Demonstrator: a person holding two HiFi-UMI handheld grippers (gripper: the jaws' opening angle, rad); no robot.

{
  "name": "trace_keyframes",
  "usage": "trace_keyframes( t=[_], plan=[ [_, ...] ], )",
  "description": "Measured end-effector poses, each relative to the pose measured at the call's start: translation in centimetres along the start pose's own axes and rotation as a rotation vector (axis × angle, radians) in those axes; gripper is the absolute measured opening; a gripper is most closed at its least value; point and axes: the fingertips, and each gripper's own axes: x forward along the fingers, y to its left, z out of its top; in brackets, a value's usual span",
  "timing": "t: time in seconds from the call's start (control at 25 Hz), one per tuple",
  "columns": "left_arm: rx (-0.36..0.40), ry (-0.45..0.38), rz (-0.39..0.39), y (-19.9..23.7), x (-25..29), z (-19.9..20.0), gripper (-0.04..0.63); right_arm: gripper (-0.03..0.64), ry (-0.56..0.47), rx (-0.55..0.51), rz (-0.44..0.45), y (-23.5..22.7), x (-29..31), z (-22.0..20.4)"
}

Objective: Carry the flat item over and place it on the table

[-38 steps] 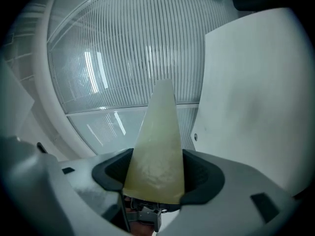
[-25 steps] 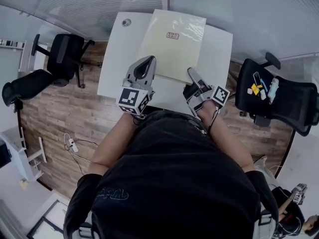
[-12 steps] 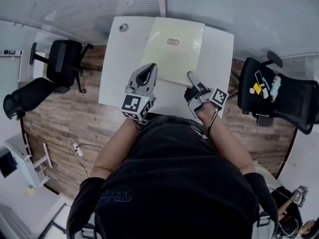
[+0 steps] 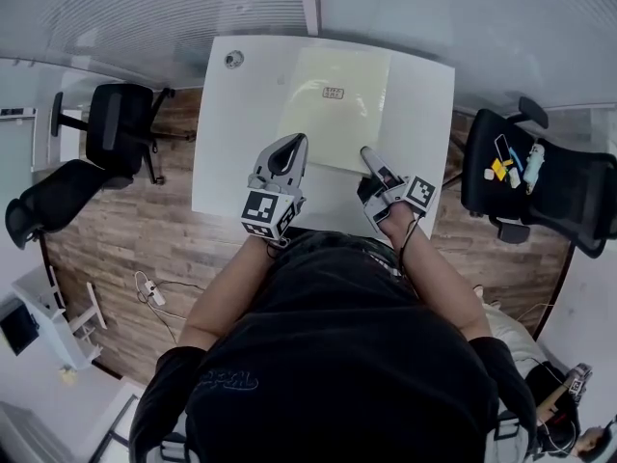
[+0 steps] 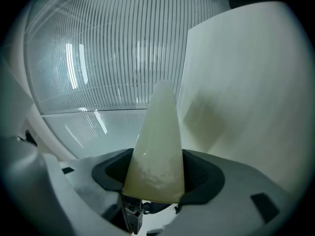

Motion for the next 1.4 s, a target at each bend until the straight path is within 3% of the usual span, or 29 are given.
trace_keyframes(
  t=[0.24, 0.72, 1.2, 1.4],
  plan=[
    [-0.014, 0.026, -0.018, -0.1, 0.5, -1.0, 0.014, 0.3, 0.005, -0.006, -0.06, -2.5, 0.0, 0.0],
    [-0.035, 0.032, -0.022, 0.4, 0.2, -1.4, 0.014, 0.298, 0.094, -0.152, -0.122, -5.5, 0.4, -1.1],
    [-0.056, 0.03, -0.037, 0.0, -0.3, -1.6, 0.014, 0.311, 0.173, -0.35, -0.324, -9.3, 0.1, -0.2],
    [-0.097, 0.029, -0.034, 0.1, -0.3, -1.7, 0.015, 0.341, 0.202, -0.498, -0.461, -10.6, -0.5, 0.3]
  ],
)
